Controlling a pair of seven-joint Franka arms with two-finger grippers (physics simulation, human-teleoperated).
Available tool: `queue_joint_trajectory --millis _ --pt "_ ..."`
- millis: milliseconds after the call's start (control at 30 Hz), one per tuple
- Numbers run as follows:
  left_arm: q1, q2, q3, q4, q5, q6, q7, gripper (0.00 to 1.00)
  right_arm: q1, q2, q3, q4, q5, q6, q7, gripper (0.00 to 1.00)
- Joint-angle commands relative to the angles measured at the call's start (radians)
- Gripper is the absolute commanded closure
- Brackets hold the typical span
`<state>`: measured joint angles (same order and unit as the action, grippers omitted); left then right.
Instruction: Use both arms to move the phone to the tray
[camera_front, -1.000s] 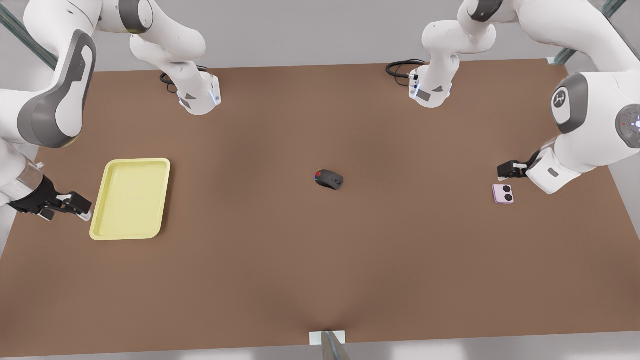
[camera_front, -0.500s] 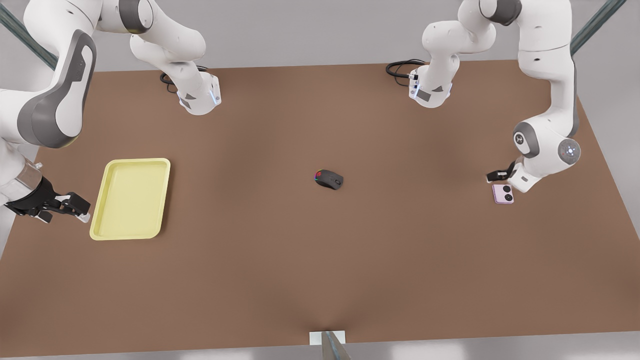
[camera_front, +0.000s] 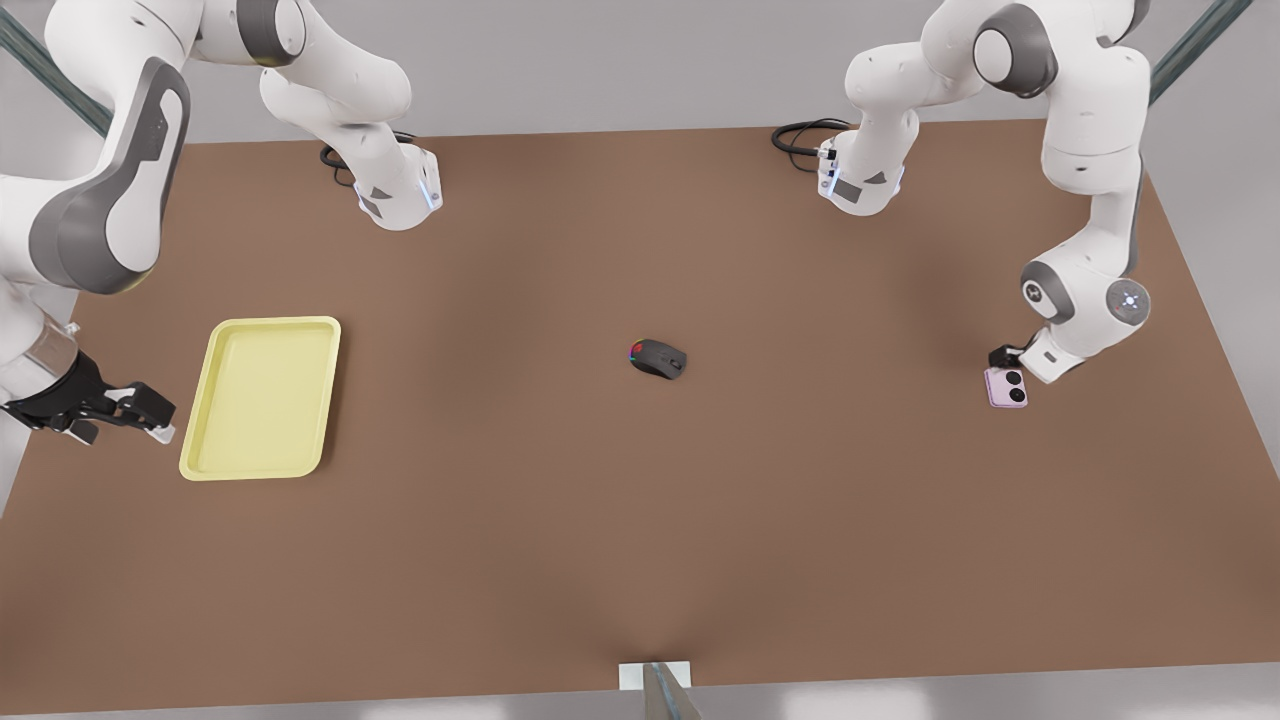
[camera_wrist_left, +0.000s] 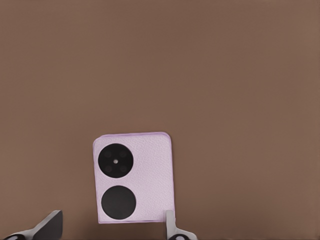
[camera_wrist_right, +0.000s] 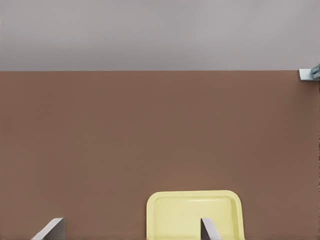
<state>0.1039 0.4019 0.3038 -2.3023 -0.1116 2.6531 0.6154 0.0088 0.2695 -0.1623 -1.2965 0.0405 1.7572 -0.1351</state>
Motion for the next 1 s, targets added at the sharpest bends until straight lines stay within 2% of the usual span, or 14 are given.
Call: queue_joint_trajectory --millis 0,567,633,667,700,733,867,967 --pt "0.000 -0.002 -0.006 -0.008 -0.043 0.034 0.221 0.00 0.002 -0.001 0.000 0.000 0.001 -0.005 -0.009 0.00" --pt "0.003 0.046 -0.026 -0.006 -0.131 0.071 0.224 0.00 -0.004 0.011 0.000 -0.009 -0.004 -0.001 -0.011 0.00" --pt "0.003 0.052 -0.026 -0.006 -0.131 0.073 0.224 0.00 -0.013 -0.019 -0.003 0.002 0.002 -0.102 -0.008 0.00" --pt "0.003 0.052 -0.026 -0.006 -0.131 0.073 0.224 0.01 -0.013 -0.038 -0.035 0.003 0.004 -0.128 -0.008 0.00" --pt "0.003 0.057 -0.026 -0.006 -0.131 0.073 0.224 0.11 -0.013 -0.041 -0.051 0.002 0.012 -0.130 -0.011 0.00" --pt "0.003 0.058 -0.026 -0.006 -0.131 0.071 0.222 0.17 0.013 -0.038 -0.037 0.002 -0.005 -0.128 -0.006 0.00" --pt "0.002 0.055 -0.026 -0.006 -0.131 0.068 0.224 0.20 0.017 -0.067 -0.063 0.025 0.009 -0.170 -0.006 0.00" --pt "0.000 0.052 -0.028 -0.006 -0.131 0.065 0.224 0.21 0.042 -0.059 -0.031 0.026 0.009 -0.179 -0.014 0.00"
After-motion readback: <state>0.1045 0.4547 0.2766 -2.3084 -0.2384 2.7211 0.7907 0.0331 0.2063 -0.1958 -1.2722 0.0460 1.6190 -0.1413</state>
